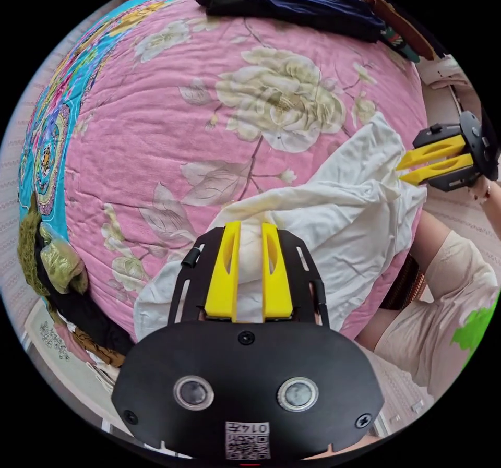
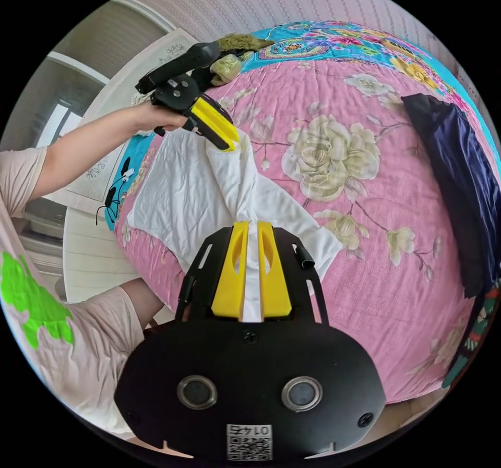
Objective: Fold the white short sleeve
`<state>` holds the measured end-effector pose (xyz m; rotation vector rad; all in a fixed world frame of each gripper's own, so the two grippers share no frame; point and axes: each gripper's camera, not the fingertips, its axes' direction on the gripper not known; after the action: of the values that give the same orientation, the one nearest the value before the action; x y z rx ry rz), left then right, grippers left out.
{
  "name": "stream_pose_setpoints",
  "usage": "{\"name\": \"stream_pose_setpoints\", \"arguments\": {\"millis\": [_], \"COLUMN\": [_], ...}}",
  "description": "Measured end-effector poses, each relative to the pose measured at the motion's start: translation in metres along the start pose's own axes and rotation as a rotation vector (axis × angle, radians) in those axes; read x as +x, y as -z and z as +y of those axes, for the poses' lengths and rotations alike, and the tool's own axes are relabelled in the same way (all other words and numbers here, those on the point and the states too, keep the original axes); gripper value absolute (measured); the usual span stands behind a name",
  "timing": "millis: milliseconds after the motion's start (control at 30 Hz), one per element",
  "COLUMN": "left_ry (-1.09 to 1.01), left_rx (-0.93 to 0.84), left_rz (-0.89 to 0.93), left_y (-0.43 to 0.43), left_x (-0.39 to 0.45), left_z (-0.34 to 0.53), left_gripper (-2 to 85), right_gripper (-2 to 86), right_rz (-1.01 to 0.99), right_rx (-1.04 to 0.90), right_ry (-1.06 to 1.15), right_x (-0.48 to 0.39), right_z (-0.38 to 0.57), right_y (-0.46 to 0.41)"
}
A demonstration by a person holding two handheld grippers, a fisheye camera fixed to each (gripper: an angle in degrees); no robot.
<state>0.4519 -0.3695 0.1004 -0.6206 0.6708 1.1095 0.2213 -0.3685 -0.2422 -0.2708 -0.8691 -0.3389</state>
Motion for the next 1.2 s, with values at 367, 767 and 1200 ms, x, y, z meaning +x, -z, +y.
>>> {"name": "stream_pose_setpoints", "arguments": {"millis": [367,767,1200], "left_ry": [0.164,-0.149,-0.127], "left_rx": [0.142,0.049,0.163], "left_rz": [0.074,0.008,0.017], "left_y": [0.028,0.005,0.033], "left_x": [0.002,0.019,0.016], "left_z": [0.05,-0.022,0.001], "left_gripper": [7.2,8.9,0.9], "right_gripper": [3.9,7.6,6.0], "right_rz": [-0.04,0.121,0.102], "right_rx": [-0.022,-0.114,-0.204], "right_ry": [-0.03,0.004,-0.002], "right_x": [-0.016,-0.03,-0.026], "right_z": [-0.049,-0.1,-0.144], "right_y": [-0.008,0.001,0.009]}}
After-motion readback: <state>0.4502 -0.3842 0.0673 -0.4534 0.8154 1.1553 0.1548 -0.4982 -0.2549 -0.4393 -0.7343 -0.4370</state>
